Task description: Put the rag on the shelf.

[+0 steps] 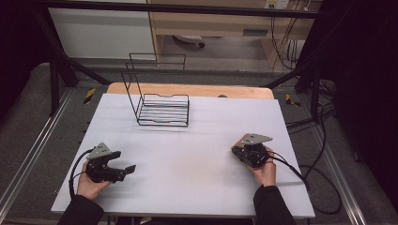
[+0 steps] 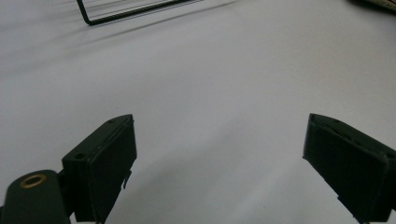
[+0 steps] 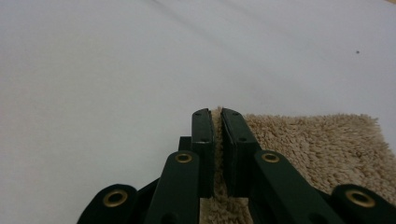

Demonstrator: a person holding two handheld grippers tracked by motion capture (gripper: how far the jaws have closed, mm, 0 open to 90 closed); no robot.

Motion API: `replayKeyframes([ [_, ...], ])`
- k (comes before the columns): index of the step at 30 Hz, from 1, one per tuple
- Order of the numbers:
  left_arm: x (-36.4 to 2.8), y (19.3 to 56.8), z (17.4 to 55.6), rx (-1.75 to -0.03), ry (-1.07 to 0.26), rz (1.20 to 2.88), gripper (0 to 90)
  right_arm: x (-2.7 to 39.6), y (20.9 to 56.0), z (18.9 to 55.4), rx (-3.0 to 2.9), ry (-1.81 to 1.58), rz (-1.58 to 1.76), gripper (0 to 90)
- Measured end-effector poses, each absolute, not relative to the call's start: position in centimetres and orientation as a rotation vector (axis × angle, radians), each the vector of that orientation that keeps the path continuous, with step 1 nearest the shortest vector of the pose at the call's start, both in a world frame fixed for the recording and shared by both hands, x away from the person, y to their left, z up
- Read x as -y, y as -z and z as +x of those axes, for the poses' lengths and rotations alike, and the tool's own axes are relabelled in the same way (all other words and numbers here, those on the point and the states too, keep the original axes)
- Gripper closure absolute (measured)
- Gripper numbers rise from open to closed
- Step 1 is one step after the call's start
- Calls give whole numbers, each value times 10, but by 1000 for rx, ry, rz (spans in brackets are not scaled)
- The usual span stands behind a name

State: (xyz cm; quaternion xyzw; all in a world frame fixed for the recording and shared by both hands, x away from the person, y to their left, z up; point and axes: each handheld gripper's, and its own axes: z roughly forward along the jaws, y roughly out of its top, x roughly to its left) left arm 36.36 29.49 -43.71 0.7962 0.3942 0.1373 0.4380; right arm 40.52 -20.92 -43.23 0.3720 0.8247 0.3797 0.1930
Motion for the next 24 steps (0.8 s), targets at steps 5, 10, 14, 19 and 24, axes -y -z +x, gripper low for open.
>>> replayKeyframes([
  [5, -295, 437, 363, -979, -342, 1981, 97, 196, 428, 400, -2331, -1139, 1014, 844],
  [10, -295, 437, 363, -980, -344, 1981, 98, 178, 426, 395, -2363, -1164, 974, 844],
  [14, -295, 436, 363, -981, -345, 1982, 98, 168, 424, 392, -2380, -1182, 951, 844],
  [19, -295, 437, 363, -985, -344, 1981, 98, 148, 425, 389, -2410, -1197, 916, 844],
  [24, -295, 437, 363, -986, -345, 1981, 98, 133, 426, 388, -2436, -1211, 893, 844],
])
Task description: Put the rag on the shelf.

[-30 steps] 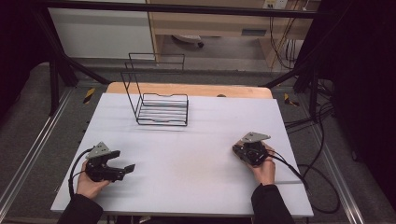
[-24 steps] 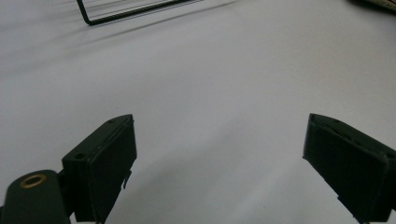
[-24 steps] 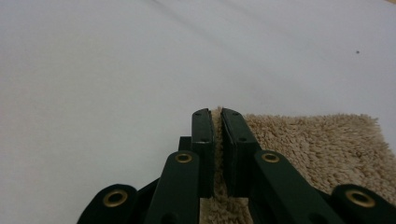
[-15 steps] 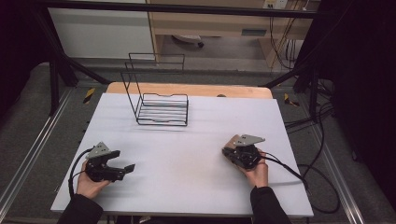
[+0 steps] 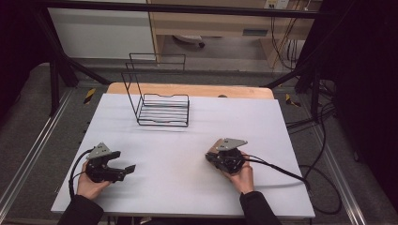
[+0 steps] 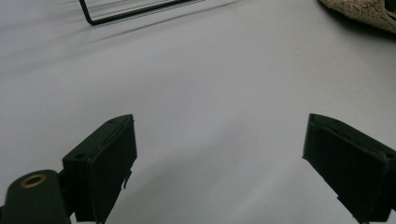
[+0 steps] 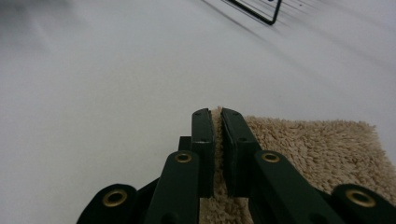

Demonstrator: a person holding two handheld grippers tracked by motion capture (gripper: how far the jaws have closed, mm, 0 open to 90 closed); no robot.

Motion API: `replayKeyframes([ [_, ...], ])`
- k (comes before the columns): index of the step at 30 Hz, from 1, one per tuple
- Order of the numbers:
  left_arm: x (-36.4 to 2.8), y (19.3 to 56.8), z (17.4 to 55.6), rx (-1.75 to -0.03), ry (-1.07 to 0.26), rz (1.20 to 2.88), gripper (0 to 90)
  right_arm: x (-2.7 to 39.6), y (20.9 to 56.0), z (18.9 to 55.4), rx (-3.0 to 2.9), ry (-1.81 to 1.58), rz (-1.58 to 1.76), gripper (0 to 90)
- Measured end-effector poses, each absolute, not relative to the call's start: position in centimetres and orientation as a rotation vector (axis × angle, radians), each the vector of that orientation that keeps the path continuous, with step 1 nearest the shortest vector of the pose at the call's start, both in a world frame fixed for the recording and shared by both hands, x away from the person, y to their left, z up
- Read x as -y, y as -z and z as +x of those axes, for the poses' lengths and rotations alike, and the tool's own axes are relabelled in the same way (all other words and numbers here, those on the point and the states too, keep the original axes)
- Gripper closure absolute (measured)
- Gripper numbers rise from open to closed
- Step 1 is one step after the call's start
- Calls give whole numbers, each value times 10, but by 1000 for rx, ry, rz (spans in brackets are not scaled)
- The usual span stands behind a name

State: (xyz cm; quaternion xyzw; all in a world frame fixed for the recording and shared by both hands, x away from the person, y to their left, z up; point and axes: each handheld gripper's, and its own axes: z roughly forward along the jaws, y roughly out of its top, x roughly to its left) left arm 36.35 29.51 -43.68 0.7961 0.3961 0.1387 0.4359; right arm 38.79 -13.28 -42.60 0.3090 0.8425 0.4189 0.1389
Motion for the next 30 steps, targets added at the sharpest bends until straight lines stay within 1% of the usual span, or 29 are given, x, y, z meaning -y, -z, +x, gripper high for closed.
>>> replayKeyframes([
  [21, -295, 436, 363, -985, -348, 1984, 98, 74, 430, 376, -2557, -1241, 752, 843],
  [30, -295, 436, 363, -984, -350, 1985, 98, 56, 436, 367, -2618, -1246, 701, 843],
])
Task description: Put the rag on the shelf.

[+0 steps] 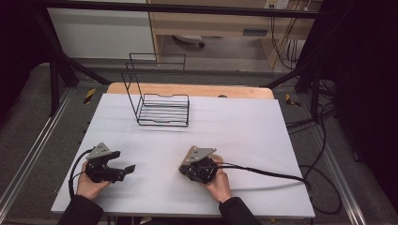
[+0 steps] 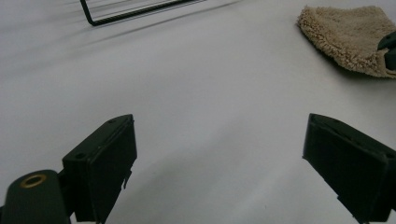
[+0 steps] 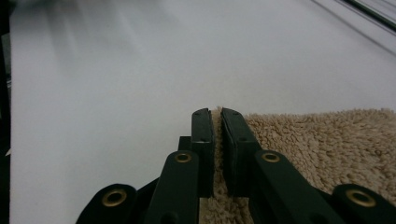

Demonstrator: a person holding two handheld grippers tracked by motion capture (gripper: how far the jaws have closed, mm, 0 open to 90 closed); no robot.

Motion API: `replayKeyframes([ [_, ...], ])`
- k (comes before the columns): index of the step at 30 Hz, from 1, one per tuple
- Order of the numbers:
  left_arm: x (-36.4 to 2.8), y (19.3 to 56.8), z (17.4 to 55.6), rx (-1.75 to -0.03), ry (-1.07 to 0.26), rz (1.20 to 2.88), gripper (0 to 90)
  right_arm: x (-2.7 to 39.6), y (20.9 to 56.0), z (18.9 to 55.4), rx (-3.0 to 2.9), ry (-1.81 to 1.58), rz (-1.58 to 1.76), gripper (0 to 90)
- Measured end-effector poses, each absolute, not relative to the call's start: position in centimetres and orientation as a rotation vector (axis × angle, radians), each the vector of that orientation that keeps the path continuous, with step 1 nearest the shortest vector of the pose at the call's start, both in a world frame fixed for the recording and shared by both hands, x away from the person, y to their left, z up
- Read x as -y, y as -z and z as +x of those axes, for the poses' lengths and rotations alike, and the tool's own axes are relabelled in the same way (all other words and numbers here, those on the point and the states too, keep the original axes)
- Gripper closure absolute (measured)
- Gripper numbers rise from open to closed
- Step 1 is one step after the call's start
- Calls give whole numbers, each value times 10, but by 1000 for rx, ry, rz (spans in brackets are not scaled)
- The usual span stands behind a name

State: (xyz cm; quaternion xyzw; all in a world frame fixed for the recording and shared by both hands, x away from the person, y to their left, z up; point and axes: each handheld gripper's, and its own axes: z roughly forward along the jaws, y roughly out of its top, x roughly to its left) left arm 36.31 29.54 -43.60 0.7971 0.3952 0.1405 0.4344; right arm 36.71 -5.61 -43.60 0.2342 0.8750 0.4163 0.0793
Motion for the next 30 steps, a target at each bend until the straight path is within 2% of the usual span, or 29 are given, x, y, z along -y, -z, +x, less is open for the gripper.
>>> replayKeyframes([
  [14, -295, 436, 363, -984, -349, 1986, 98, 44, 443, 358, -2690, -1259, 649, 815],
  [15, -295, 436, 363, -984, -348, 1986, 98, 44, 444, 358, -2693, -1272, 659, 770],
  [17, -295, 436, 363, -985, -348, 1986, 98, 44, 443, 358, -2697, -1280, 663, 740],
  [18, -295, 436, 363, -985, -347, 1986, 98, 45, 439, 359, -2687, -1296, 671, 681],
  [19, -295, 436, 363, -986, -347, 1986, 98, 45, 439, 359, -2687, -1296, 671, 681],
  [20, -295, 436, 363, -986, -347, 1987, 98, 49, 434, 359, -2680, -1297, 667, 619],
  [22, -294, 436, 363, -990, -343, 1987, 98, 53, 429, 360, -2655, -1282, 671, 552],
  [28, -291, 436, 363, -992, -337, 1990, 98, 77, 423, 367, -2599, -1297, 773, 463],
  [29, -290, 436, 364, -993, -336, 1990, 98, 89, 423, 371, -2579, -1292, 829, 404],
  [30, -290, 436, 364, -992, -335, 1993, 97, 94, 423, 372, -2575, -1289, 850, 394],
])
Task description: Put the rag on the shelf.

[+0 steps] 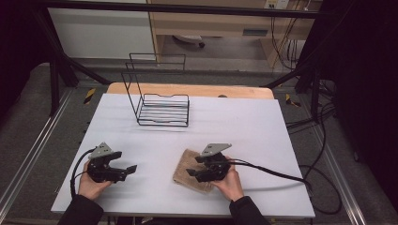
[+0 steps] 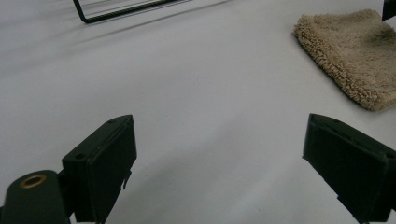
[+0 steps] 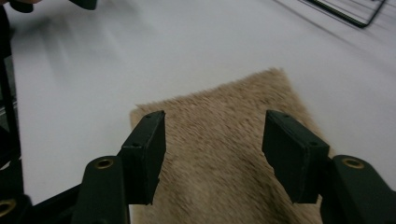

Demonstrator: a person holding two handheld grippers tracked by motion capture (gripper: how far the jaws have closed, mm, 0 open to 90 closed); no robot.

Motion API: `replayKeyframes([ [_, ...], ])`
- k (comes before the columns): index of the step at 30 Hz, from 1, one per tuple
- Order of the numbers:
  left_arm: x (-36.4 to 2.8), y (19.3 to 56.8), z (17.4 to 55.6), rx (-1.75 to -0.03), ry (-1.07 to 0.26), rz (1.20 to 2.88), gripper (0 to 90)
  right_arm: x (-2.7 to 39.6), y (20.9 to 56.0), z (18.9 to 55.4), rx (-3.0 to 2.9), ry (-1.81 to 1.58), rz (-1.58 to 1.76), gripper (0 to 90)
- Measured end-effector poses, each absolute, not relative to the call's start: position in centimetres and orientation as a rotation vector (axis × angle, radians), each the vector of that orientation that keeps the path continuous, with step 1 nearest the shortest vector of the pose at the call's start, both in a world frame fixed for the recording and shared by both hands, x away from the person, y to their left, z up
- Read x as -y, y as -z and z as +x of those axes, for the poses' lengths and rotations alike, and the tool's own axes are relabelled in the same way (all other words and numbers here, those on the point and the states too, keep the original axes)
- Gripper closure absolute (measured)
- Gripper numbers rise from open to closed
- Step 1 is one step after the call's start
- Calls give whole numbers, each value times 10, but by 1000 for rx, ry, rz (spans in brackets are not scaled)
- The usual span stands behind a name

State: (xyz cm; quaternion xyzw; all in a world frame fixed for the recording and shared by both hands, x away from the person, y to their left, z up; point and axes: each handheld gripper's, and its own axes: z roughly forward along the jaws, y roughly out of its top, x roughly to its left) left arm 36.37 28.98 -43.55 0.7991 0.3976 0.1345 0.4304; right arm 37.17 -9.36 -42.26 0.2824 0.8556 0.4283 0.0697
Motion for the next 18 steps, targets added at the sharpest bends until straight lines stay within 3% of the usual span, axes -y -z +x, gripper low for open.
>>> replayKeyframes([
  [9, -279, 434, 365, -991, -326, 2004, 95, 142, 430, 380, -2477, -1282, 1042, 173],
  [18, -262, 429, 367, -975, -304, 2011, 92, 173, 439, 379, -2430, -1256, 1175, 60],
])
